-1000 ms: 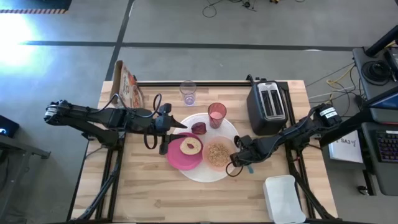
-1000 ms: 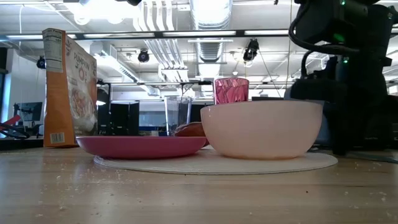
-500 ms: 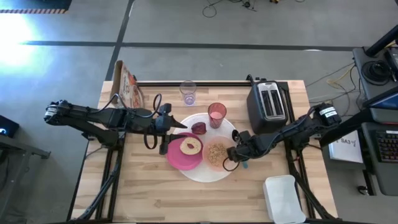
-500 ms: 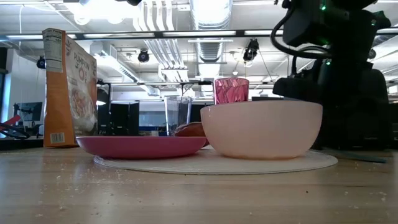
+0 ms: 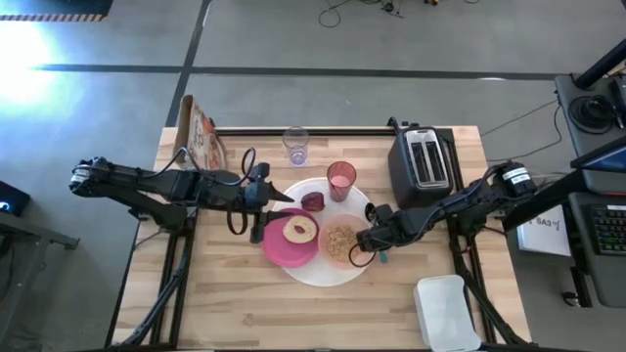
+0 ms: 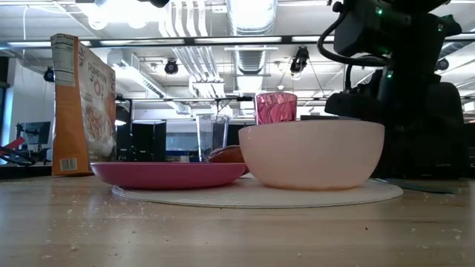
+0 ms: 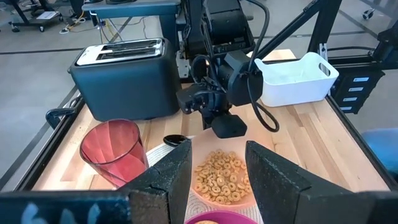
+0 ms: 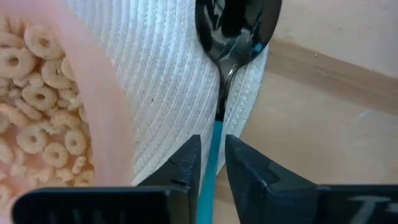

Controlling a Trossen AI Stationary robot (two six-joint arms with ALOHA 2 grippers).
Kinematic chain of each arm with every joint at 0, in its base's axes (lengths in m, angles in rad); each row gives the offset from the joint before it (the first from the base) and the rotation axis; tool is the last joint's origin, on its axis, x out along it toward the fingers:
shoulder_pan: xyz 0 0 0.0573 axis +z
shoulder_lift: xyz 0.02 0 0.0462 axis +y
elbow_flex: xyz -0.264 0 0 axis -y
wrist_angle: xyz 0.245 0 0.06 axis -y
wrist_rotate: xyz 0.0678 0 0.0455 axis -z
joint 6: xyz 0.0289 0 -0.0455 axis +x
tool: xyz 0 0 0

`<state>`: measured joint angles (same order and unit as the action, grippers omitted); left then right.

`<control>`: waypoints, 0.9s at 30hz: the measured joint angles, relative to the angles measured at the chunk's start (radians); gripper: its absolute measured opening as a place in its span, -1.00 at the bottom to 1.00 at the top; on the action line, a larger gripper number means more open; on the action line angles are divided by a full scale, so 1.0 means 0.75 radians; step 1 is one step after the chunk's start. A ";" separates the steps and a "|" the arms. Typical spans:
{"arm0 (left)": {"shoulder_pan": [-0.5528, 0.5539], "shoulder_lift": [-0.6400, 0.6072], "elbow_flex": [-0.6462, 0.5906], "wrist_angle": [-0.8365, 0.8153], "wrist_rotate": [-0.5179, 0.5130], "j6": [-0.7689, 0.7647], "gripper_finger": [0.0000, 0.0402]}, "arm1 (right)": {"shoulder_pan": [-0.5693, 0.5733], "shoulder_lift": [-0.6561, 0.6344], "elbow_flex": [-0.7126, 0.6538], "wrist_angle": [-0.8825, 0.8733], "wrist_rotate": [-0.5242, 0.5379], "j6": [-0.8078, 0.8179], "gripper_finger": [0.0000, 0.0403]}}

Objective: Arrange a breakfast setting
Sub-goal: Return to Home Position

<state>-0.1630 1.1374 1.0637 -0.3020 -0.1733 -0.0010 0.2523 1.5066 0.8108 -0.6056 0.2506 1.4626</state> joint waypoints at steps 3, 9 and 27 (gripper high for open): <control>0.000 0.000 0.000 -0.001 0.000 0.000 -0.33 | 0.000 -0.012 0.000 0.001 -0.036 -0.013 -0.58; 0.000 -0.006 0.000 -0.005 0.000 -0.003 -0.33 | 0.000 -0.095 0.001 0.009 -0.086 -0.085 -0.43; 0.000 -0.155 -0.001 -0.123 0.001 -0.110 -0.33 | 0.073 -0.375 0.235 0.028 0.180 -0.969 -0.41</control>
<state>-0.1631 1.0215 1.0634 -0.3946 -0.1726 -0.0832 0.3068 1.2257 0.9874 -0.5849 0.3859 0.7360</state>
